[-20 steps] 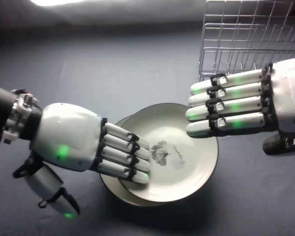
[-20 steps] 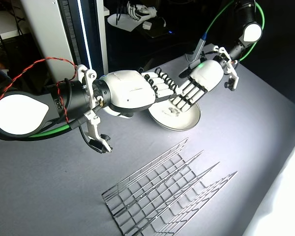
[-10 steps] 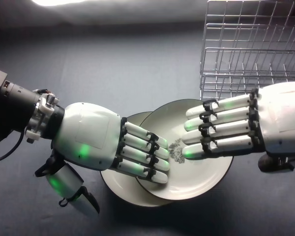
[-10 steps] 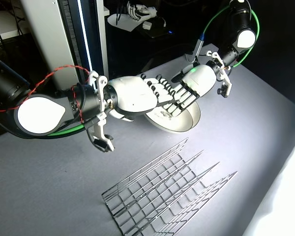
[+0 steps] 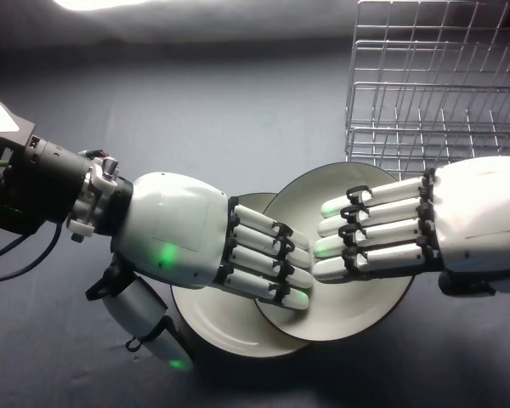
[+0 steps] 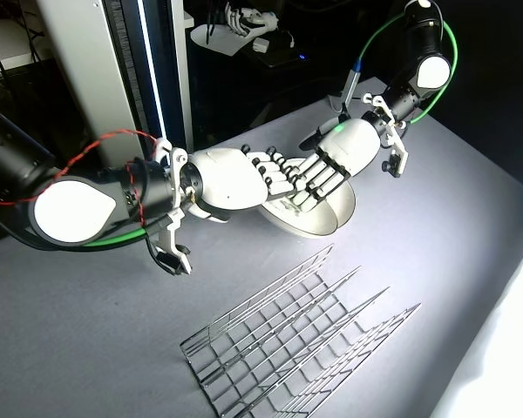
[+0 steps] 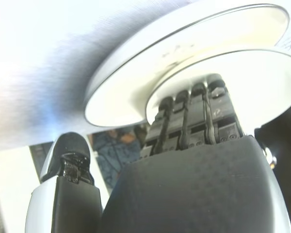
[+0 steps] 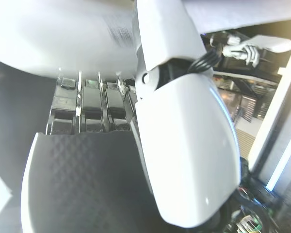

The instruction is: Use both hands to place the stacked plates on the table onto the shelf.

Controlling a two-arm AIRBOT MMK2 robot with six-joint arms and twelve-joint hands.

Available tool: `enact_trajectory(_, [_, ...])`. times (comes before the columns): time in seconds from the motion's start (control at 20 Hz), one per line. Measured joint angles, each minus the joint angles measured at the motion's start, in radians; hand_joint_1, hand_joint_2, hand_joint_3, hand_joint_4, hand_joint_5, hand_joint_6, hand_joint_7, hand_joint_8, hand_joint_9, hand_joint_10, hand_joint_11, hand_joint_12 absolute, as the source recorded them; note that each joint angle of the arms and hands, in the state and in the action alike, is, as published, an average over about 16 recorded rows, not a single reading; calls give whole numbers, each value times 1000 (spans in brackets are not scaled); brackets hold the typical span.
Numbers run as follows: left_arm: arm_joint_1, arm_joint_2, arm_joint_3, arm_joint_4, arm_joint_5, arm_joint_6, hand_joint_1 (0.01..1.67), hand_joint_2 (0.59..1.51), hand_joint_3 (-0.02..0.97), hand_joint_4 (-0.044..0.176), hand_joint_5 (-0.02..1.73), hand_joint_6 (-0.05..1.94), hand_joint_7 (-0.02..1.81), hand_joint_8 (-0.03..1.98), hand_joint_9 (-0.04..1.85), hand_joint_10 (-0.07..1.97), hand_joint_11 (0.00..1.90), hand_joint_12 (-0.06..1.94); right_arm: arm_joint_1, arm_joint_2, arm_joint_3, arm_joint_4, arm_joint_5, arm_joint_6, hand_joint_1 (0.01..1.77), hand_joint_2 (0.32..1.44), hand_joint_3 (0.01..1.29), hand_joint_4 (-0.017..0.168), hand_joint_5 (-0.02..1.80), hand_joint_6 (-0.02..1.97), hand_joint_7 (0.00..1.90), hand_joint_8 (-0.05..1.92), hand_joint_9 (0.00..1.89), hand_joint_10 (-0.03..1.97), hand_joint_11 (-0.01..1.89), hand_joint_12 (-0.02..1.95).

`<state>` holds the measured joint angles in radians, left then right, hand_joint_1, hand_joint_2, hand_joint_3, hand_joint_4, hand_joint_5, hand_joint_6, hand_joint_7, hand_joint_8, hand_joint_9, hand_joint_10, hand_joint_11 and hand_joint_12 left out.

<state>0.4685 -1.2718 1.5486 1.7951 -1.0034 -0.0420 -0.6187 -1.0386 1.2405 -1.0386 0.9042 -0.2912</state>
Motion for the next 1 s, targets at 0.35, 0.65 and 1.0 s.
enact_trajectory(0.35, [-5, -8, 2, -1, 6, -5, 14, 1185, 21, -5, -11, -12, -17, -24, -21, -19, 13, 2, 5, -58, 46, 1, -43, 3, 1469, 1030, 16, -2, 21, 23, 14, 14, 19, 9, 21, -1])
enact_trajectory(0.65, [-5, -8, 4, 0, 5, -5, 14, 1185, 21, -5, -8, -12, -16, -24, -20, -20, 13, -1, 19, -93, 74, 2, -67, 4, 1449, 1033, 16, -2, 21, 24, 14, 14, 18, 9, 21, -1])
enact_trajectory(1.0, [-5, -7, 7, 3, 2, -5, 14, 1185, 21, -5, -6, -13, -16, -24, -19, -22, 13, -11, 34, -115, 94, 5, -82, 5, 1399, 1051, 16, -1, 99, 32, 88, 19, 73, 27, 20, 274])
